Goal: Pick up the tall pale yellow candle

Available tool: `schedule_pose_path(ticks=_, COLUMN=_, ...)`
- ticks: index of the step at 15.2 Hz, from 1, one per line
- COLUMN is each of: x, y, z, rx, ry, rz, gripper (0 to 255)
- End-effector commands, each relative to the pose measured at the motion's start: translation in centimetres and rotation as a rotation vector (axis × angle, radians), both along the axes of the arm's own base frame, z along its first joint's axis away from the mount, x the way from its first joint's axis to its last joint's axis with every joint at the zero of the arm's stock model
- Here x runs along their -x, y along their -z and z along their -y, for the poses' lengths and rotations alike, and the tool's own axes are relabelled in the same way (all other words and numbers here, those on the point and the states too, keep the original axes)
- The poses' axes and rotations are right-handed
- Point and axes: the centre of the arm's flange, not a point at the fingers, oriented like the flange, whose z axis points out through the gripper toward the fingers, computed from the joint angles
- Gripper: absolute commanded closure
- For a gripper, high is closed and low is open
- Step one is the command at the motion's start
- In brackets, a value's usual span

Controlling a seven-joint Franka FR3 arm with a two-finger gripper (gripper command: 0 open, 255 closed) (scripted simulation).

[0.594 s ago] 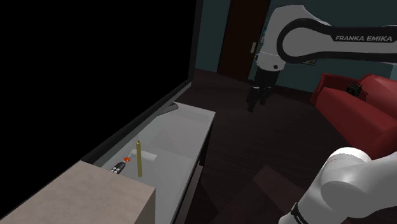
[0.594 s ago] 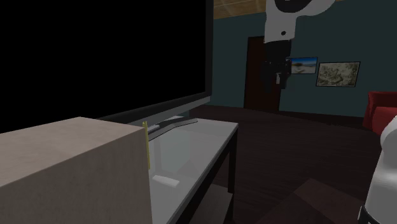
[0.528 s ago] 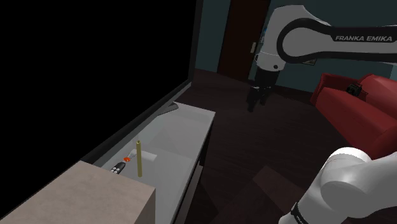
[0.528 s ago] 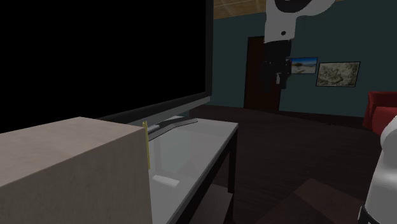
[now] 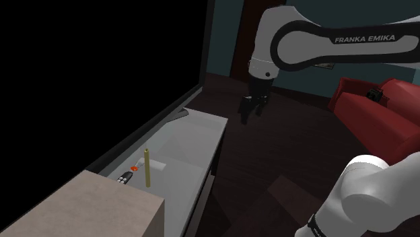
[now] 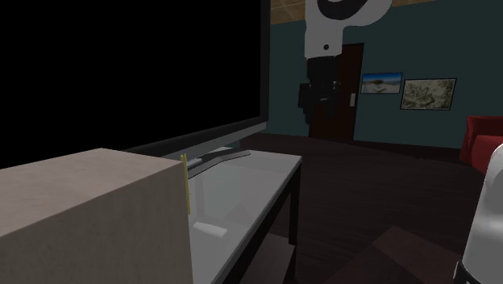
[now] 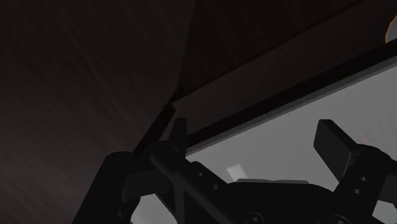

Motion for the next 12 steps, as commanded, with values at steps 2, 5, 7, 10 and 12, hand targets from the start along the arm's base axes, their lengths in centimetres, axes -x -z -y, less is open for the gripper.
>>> schedule_pose_path(ticks=2, x=-1.6, y=0.8, z=-3.7, rx=-0.010, ry=-0.009, rz=-0.005, gripper=0)
schedule_pose_path(ticks=5, x=-3.0, y=1.5, z=-7.2, rx=-0.019, ry=-0.018, rz=-0.011, gripper=0)
schedule_pose_path(ticks=7, x=-3.9, y=1.9, z=-9.6, rx=-0.024, ry=-0.025, rz=-0.014, gripper=0)
schedule_pose_path(ticks=10, x=-5.2, y=2.5, z=-13.1, rx=-0.033, ry=-0.034, rz=-0.019, gripper=0)
schedule_pose_path(ticks=12, x=-6.1, y=2.9, z=-15.5, rx=-0.039, ry=-0.041, rz=-0.023, gripper=0)
